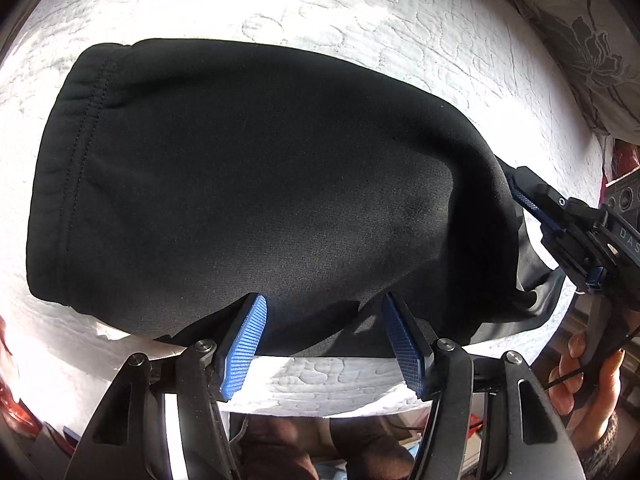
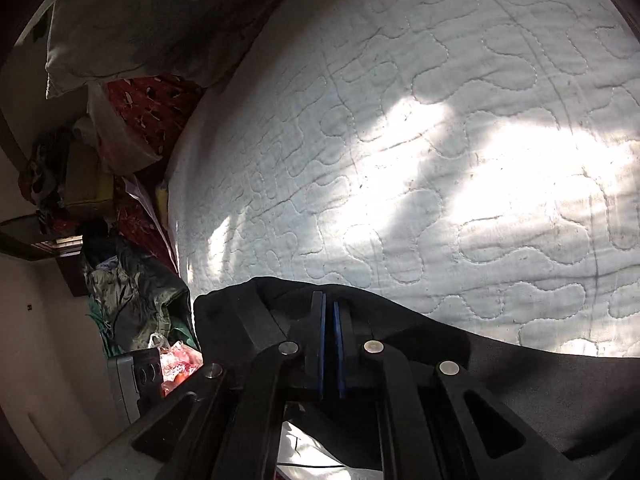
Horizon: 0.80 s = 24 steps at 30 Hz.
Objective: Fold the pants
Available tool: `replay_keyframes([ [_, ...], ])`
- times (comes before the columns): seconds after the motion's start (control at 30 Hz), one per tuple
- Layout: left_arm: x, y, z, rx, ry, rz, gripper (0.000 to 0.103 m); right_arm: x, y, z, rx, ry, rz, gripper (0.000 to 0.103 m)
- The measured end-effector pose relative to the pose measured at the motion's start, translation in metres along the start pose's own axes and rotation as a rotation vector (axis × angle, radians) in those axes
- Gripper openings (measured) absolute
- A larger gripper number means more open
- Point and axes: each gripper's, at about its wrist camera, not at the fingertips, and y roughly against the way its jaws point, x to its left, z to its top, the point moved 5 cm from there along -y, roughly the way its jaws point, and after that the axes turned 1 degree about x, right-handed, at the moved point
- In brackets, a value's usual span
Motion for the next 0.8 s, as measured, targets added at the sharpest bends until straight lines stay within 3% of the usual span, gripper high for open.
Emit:
replay_keyframes([
  [0.1, 0.007, 0.01, -0.002, -0.003, -0.025, -0.011, 0.06, -0.013, 0.059, -0.004, -0.113, 0.031, -0.014, 0.023],
  [0.23, 0.028, 0.035, 0.003, -0.055, -0.063, 0.058, 0.061, -0.064, 0.155, -0.01, -0.274, 0.046, -0.272, 0.037],
  [0.3, 0.039, 0.043, 0.006, -0.069, -0.06, 0.083, 0.061, -0.09, 0.18, -0.017, -0.285, 0.039, -0.364, 0.043],
  [0.37, 0.042, 0.045, 0.009, -0.067, -0.039, 0.084, 0.061, -0.113, 0.184, -0.023, -0.245, 0.03, -0.428, 0.043],
  [0.43, 0.033, 0.045, 0.009, -0.052, -0.034, 0.035, 0.061, -0.127, 0.178, -0.027, -0.214, 0.023, -0.459, 0.043],
  [0.53, -0.015, 0.037, 0.006, -0.03, -0.112, -0.018, 0.061, -0.138, 0.17, -0.032, -0.213, 0.026, -0.491, 0.043],
  [0.7, -0.096, 0.01, 0.004, 0.037, -0.208, -0.111, 0.074, -0.142, 0.168, -0.046, -0.213, 0.0, -0.454, 0.043],
  [0.8, -0.124, -0.009, 0.012, 0.067, -0.19, -0.101, 0.074, -0.148, 0.171, -0.054, -0.197, -0.013, -0.438, 0.043],
])
